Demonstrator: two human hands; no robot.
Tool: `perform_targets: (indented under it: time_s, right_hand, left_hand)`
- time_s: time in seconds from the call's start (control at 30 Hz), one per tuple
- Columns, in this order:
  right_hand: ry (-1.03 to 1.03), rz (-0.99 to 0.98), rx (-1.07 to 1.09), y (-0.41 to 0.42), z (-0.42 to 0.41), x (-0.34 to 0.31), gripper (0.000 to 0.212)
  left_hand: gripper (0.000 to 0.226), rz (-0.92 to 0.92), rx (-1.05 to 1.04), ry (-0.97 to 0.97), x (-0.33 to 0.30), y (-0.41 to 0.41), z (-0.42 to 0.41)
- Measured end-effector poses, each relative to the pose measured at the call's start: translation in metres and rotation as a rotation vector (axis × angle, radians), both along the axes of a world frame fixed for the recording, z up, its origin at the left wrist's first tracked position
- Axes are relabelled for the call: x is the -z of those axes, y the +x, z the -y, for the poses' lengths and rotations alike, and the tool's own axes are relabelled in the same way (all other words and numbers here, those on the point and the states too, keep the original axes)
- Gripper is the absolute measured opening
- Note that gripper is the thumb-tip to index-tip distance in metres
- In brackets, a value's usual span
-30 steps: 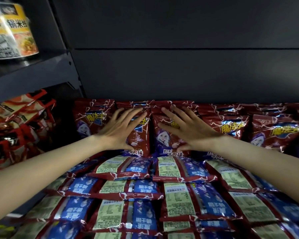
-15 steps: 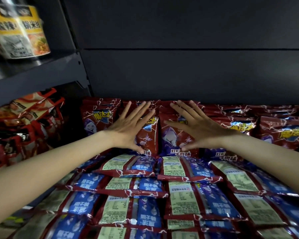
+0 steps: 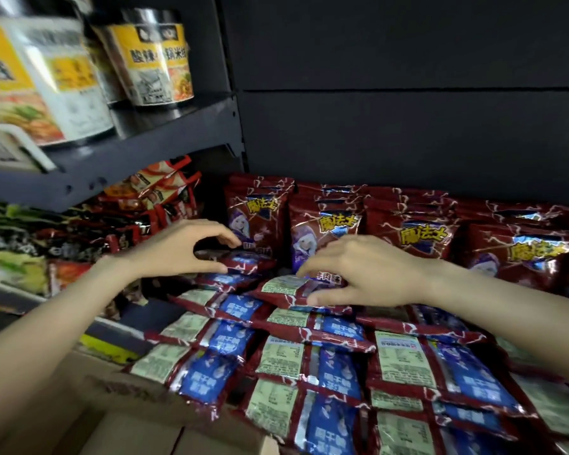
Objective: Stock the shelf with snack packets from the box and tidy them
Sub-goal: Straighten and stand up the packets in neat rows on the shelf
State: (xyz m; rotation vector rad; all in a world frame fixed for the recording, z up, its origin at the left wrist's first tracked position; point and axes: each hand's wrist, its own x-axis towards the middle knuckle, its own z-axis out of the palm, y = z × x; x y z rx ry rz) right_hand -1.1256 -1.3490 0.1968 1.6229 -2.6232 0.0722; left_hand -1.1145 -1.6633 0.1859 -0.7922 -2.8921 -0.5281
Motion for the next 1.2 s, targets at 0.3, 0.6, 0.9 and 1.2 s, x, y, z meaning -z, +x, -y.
perform_targets:
  time_s: [0.3,0.6,0.9,1.2]
  right_hand:
    - [0.025,0.107,-0.008,0.001,0.017,0.016,0.054]
    - [0.008,0.154,0.035,0.002,0.013,0.009,0.046]
    - [-0.041,-0.067,0.235,-0.017,-0.001,0.003,0.047]
    - [0.112,-0.135,0.377,-0.039,-0.010,0.019,0.065]
  left_hand:
    - [0.034,-0.384,0.046,-0.340,0.022,-0.019,-0.004]
    - [0.031,-0.254,-0.087,-0.067,0.016,-0.084,-0.030]
    - [0.096,-0.285,-0.286,-0.423,0.031,-0.093,-0.033]
    - [0.106,-0.235,-0.141,-0.406,0.032,-0.103,-0.033]
